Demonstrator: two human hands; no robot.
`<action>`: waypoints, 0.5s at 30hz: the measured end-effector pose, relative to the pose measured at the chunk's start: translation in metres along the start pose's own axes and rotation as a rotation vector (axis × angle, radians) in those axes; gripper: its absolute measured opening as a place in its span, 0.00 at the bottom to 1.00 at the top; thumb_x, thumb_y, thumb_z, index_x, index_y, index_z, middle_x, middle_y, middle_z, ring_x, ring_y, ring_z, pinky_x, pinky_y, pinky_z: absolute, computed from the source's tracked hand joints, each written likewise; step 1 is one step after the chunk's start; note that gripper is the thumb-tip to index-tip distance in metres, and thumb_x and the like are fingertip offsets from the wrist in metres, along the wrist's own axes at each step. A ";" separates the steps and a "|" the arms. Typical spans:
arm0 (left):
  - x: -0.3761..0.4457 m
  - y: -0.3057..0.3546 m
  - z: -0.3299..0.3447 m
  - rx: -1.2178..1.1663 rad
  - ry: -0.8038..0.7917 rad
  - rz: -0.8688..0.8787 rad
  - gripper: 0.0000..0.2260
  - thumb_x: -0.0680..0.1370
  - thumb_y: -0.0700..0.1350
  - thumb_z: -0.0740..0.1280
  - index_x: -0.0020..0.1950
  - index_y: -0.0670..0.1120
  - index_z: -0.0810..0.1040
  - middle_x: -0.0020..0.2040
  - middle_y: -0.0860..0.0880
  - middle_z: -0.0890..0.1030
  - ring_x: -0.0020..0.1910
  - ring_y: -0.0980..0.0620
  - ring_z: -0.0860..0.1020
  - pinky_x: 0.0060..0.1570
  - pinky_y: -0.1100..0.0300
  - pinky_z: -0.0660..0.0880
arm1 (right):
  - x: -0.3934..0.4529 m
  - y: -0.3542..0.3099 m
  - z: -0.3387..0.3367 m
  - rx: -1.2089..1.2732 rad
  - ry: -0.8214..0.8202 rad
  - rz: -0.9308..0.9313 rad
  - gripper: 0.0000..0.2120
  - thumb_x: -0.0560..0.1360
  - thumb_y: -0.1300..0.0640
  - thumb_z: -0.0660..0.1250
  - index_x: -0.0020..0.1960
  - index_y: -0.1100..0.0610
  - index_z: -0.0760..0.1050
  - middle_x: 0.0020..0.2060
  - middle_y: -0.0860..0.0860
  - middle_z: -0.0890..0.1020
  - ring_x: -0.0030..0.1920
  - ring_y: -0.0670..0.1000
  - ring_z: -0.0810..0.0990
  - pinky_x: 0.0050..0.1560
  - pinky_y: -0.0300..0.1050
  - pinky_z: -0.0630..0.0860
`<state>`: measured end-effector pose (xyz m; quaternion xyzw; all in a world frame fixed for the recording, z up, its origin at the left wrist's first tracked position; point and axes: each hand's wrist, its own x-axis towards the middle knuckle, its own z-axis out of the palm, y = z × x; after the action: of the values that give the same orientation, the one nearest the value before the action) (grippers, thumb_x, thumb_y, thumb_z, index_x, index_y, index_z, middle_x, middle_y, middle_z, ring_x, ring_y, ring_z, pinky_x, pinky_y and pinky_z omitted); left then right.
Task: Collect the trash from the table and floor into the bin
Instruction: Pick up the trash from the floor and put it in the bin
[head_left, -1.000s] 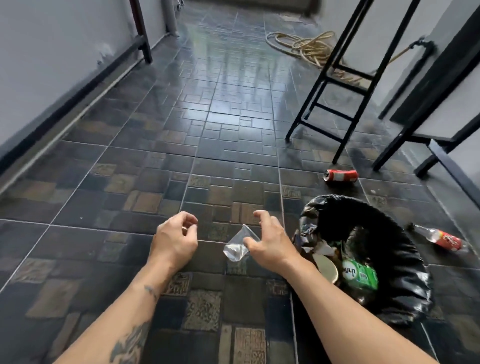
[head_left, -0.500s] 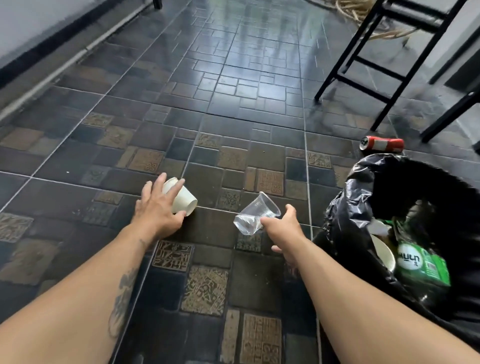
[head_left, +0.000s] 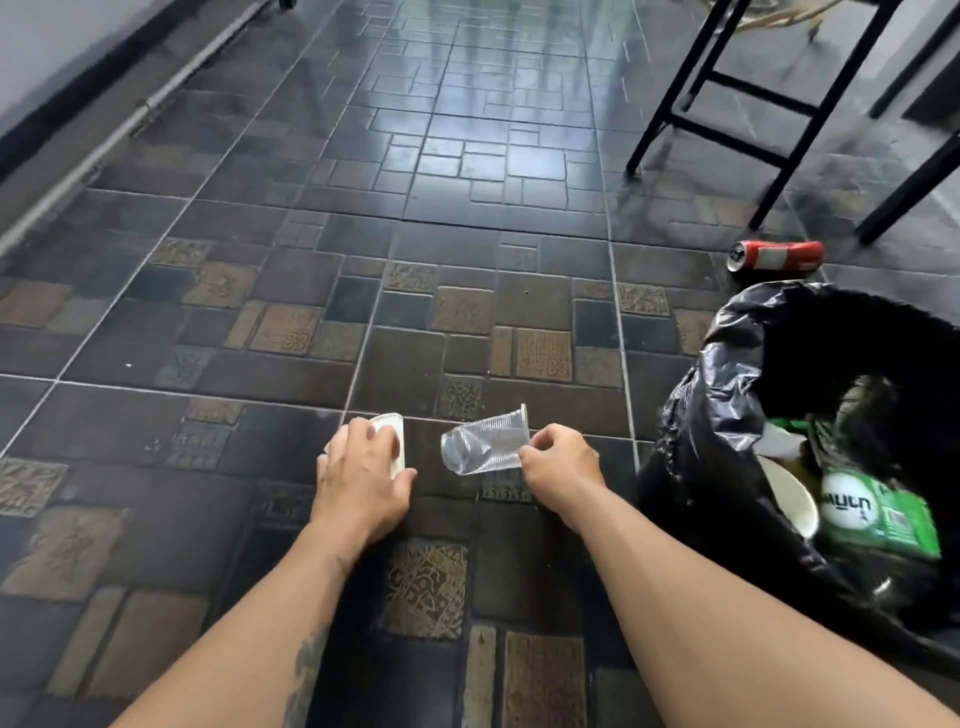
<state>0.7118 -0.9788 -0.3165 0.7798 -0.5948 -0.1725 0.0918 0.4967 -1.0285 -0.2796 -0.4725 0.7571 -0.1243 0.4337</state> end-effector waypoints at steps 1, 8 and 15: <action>-0.006 0.001 0.004 -0.011 0.018 -0.011 0.15 0.73 0.48 0.71 0.57 0.49 0.74 0.61 0.47 0.70 0.66 0.41 0.68 0.64 0.43 0.68 | -0.004 0.003 0.001 -0.013 0.002 -0.007 0.04 0.73 0.53 0.63 0.43 0.53 0.76 0.44 0.52 0.81 0.47 0.56 0.79 0.47 0.48 0.76; -0.029 0.001 0.020 -0.126 0.055 -0.137 0.16 0.73 0.42 0.70 0.59 0.51 0.73 0.71 0.46 0.57 0.72 0.38 0.57 0.66 0.40 0.72 | -0.029 0.023 -0.002 -0.103 0.106 -0.258 0.03 0.75 0.54 0.64 0.42 0.51 0.73 0.45 0.51 0.78 0.46 0.55 0.78 0.47 0.50 0.74; -0.021 0.030 -0.023 -0.345 0.348 -0.070 0.23 0.71 0.34 0.67 0.64 0.47 0.72 0.67 0.41 0.66 0.60 0.38 0.71 0.57 0.45 0.75 | -0.067 0.002 -0.016 -0.067 0.206 -0.552 0.08 0.76 0.55 0.64 0.40 0.50 0.67 0.49 0.45 0.73 0.40 0.51 0.77 0.41 0.51 0.74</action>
<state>0.6890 -0.9685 -0.2813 0.7906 -0.5043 -0.1377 0.3189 0.4946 -0.9757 -0.2350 -0.6595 0.6437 -0.2598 0.2886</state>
